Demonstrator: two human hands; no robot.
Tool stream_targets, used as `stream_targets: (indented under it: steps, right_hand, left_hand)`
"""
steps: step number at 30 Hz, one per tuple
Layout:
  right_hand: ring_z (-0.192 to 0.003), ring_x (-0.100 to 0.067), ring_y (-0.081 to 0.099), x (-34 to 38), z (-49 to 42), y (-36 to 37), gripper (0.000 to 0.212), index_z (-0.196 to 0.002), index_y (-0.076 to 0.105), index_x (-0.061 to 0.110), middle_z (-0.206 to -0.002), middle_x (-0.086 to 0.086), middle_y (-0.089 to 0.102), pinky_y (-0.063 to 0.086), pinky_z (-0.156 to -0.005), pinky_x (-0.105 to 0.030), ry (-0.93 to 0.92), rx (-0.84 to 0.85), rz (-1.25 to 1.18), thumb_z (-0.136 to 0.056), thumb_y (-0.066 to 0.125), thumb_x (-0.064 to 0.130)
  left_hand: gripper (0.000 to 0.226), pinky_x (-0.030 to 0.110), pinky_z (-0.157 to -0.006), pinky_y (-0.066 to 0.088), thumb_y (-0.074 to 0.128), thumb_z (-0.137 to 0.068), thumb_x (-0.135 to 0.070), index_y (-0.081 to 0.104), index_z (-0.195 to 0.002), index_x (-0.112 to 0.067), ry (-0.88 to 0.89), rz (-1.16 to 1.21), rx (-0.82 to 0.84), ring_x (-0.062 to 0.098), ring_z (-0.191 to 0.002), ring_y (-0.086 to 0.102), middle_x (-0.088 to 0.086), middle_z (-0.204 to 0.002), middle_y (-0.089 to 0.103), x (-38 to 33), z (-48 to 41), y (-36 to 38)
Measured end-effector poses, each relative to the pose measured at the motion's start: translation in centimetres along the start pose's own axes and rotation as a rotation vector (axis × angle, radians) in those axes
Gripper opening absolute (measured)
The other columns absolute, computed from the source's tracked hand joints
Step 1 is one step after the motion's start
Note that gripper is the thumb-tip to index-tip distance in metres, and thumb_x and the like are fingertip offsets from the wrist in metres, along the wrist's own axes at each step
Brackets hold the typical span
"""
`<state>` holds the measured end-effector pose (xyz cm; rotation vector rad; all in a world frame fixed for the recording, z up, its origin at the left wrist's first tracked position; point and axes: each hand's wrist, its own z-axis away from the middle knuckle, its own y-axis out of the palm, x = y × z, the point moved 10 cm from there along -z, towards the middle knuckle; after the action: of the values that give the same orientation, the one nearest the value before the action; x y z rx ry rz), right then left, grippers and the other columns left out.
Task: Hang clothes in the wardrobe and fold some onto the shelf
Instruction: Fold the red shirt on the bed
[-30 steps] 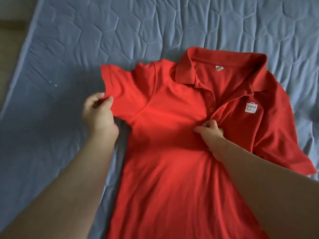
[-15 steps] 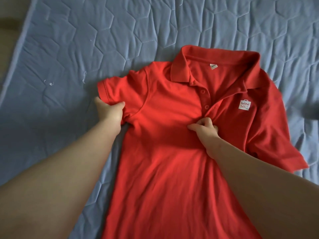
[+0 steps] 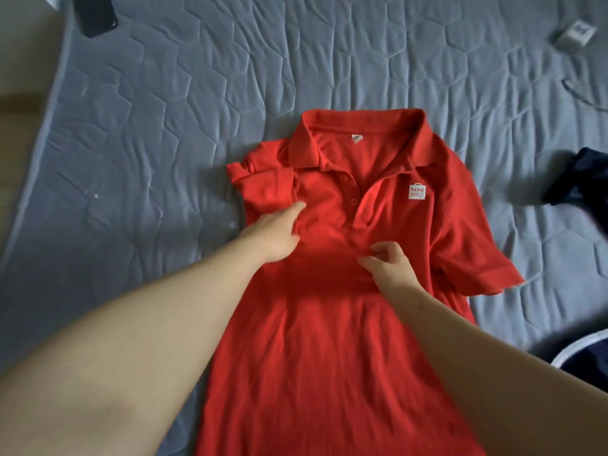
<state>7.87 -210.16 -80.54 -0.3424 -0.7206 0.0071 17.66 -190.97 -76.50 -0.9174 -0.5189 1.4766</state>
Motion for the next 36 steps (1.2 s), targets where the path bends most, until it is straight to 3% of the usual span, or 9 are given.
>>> stream_targets:
  steps: [2, 5, 9, 14, 19, 22, 26, 29, 36]
  right_hand:
    - [-0.075, -0.015, 0.055, -0.1, 0.8, -2.9, 0.019, -0.101, 0.058, 0.015, -0.083, 0.002, 0.058, 0.042, -0.07, -0.022, -0.065, -0.116, 0.038, -0.082, 0.061, 0.014]
    - [-0.072, -0.02, 0.054, -0.3, 2.8, -8.7, 0.005, -0.085, 0.055, 0.018, -0.07, 0.006, 0.056, 0.032, -0.061, -0.021, -0.136, -0.412, 0.092, -0.085, 0.052, 0.014]
    - [-0.113, -0.038, 0.047, -3.7, 4.8, -15.0, 0.042, -0.121, 0.043, 0.007, -0.125, -0.02, 0.046, 0.037, -0.089, -0.041, 0.117, -0.752, -0.045, -0.082, 0.055, 0.016]
    - [-0.118, -0.029, 0.05, -6.5, 2.0, -15.8, 0.079, -0.136, 0.032, 0.015, -0.135, -0.015, 0.045, 0.041, -0.102, -0.04, 0.211, -0.566, -0.402, -0.071, 0.076, 0.025]
    - [-0.068, -0.019, 0.059, -8.3, 0.5, -14.4, 0.043, -0.109, 0.051, 0.013, -0.088, -0.009, 0.061, 0.05, -0.044, -0.021, 0.416, -0.362, -0.911, -0.073, 0.075, 0.01]
    - [-0.057, -0.013, 0.053, -8.2, 0.3, -14.4, 0.017, -0.087, 0.057, 0.015, -0.073, -0.004, 0.057, 0.046, -0.036, -0.018, 0.469, -0.263, -0.809, -0.078, 0.07, 0.008]
    - [-0.077, -0.01, 0.055, -3.9, -0.2, -21.0, 0.016, -0.102, 0.058, 0.016, -0.09, -0.001, 0.06, 0.046, -0.074, -0.027, 0.013, -0.603, -0.671, -0.089, 0.052, 0.009]
    - [-0.063, 0.002, 0.047, 0.1, 0.9, -25.1, 0.009, -0.086, 0.046, 0.025, -0.07, 0.014, 0.05, 0.032, -0.061, -0.015, -0.149, -0.783, -0.485, -0.093, 0.046, 0.021]
    - [-0.073, -0.021, 0.05, 4.2, 1.3, -25.8, 0.009, -0.092, 0.037, 0.02, -0.071, 0.011, 0.049, 0.038, -0.072, -0.034, -0.152, -0.699, -0.011, -0.097, 0.035, 0.027]
  left_hand:
    - [0.076, 0.05, -0.111, 0.016, 0.054, -0.087, -0.042, 0.007, -0.147, -0.039, -0.036, -0.151, 0.218, 0.024, -0.144, 0.009, -0.007, -0.157, 0.002, -0.9, 0.2, 3.4]
    - [0.062, 0.049, -0.11, 0.017, 0.049, -0.089, -0.044, 0.023, -0.144, -0.032, -0.001, -0.166, -0.028, 0.021, -0.142, 0.014, -0.003, -0.153, 0.02, -3.6, 1.1, 2.4]
    - [0.052, 0.035, -0.103, 0.031, 0.053, -0.089, -0.031, 0.037, -0.138, -0.026, 0.174, -0.003, -0.213, 0.021, -0.132, 0.033, -0.002, -0.143, 0.035, -8.5, 2.4, 1.1]
    - [0.07, 0.033, -0.11, 0.023, 0.05, -0.09, -0.041, 0.011, -0.148, -0.031, 0.347, -0.052, 0.234, 0.017, -0.141, 0.022, -0.009, -0.157, 0.006, -15.3, 2.5, 7.0]
    - [0.079, 0.036, -0.117, 0.016, 0.049, -0.09, -0.046, 0.001, -0.149, -0.026, 0.196, -0.111, 0.406, 0.018, -0.145, 0.009, -0.001, -0.158, -0.007, -15.7, 1.8, 10.2]
    - [0.075, 0.03, -0.115, 0.018, 0.049, -0.091, -0.045, 0.005, -0.149, -0.028, 0.221, -0.135, 0.396, 0.016, -0.144, 0.012, -0.002, -0.158, -0.004, -15.2, 1.4, 9.9]
    - [0.07, 0.023, -0.11, 0.018, 0.052, -0.09, -0.041, 0.016, -0.148, -0.026, 0.213, 0.003, 0.366, 0.012, -0.142, 0.018, -0.004, -0.157, 0.011, -15.1, 1.0, 9.1]
    - [0.062, 0.022, -0.107, 0.024, 0.055, -0.09, -0.034, 0.027, -0.145, -0.023, 0.166, 0.14, 0.304, 0.016, -0.136, 0.032, 0.002, -0.151, 0.03, -15.1, 0.6, 8.4]
    - [0.056, 0.02, -0.096, 0.032, 0.056, -0.092, -0.029, 0.033, -0.142, -0.023, 0.047, 0.512, 0.265, 0.018, -0.126, 0.043, 0.01, -0.141, 0.041, -15.9, 0.7, 7.1]
